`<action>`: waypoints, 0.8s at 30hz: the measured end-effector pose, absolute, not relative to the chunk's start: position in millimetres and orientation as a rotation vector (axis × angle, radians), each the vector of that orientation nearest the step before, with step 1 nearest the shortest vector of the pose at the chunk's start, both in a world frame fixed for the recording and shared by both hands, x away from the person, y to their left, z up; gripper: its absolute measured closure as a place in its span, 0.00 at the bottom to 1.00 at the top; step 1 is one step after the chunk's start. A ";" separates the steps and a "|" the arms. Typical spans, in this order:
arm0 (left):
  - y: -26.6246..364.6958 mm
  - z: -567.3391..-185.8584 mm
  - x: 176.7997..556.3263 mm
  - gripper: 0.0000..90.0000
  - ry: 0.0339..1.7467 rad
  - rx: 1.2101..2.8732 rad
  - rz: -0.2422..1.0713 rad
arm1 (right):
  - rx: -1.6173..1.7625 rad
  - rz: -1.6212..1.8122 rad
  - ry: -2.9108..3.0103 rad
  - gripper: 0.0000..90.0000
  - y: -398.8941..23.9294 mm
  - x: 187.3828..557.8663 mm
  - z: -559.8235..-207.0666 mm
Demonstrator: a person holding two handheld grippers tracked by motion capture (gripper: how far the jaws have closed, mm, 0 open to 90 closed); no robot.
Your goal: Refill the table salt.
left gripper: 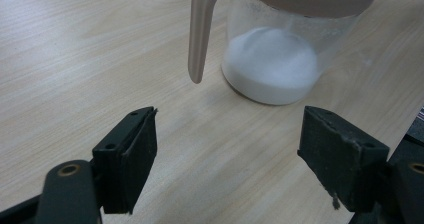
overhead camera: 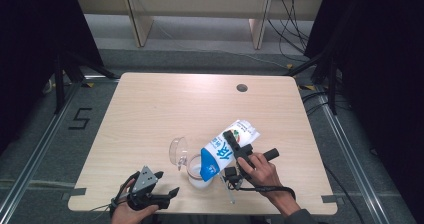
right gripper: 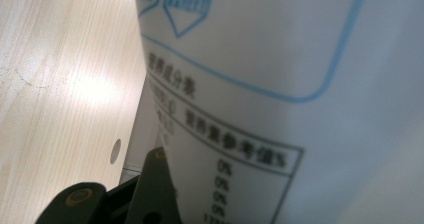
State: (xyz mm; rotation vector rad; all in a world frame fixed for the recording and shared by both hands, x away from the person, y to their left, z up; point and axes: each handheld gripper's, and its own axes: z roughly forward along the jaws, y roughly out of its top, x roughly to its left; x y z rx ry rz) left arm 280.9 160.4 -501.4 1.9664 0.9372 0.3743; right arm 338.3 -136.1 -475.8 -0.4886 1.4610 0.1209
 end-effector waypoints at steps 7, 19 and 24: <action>160.2 -501.3 280.7 0.25 0.938 1.968 0.376 | -0.501 0.108 1.472 0.73 -134.7 337.6 -475.2; 160.7 -501.4 281.3 0.25 0.930 1.970 0.377 | -0.507 0.101 1.466 0.74 -134.4 337.4 -475.5; 160.5 -501.3 281.1 0.25 0.932 1.968 0.375 | -0.503 0.112 1.456 0.74 -134.9 338.0 -476.8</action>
